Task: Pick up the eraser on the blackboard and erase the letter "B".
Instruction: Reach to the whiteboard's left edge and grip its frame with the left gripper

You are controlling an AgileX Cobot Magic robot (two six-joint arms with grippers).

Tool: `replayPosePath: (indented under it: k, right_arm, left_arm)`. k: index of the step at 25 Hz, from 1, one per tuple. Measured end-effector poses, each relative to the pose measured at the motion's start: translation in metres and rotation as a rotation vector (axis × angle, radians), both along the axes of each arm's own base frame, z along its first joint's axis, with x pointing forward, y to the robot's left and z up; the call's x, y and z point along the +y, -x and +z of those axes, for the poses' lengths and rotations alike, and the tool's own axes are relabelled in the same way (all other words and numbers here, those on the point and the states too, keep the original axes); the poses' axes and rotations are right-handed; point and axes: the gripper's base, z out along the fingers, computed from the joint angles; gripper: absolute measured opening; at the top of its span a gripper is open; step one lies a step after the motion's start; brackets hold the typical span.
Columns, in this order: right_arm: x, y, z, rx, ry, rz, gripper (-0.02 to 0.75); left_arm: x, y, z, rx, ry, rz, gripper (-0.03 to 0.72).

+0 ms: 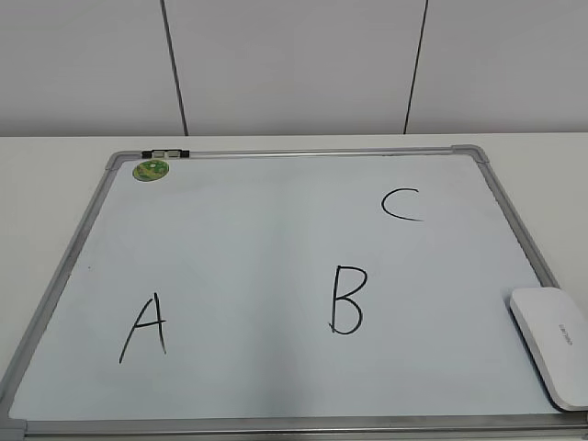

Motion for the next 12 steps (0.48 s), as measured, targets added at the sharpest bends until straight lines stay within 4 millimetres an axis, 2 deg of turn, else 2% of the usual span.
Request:
replayPosePath:
  k: [12]
  right_arm:
    - [0.0, 0.0, 0.0, 0.0, 0.0, 0.0, 0.591]
  left_arm:
    - [0.0001, 0.0, 0.0, 0.0, -0.001, 0.001, 0.593]
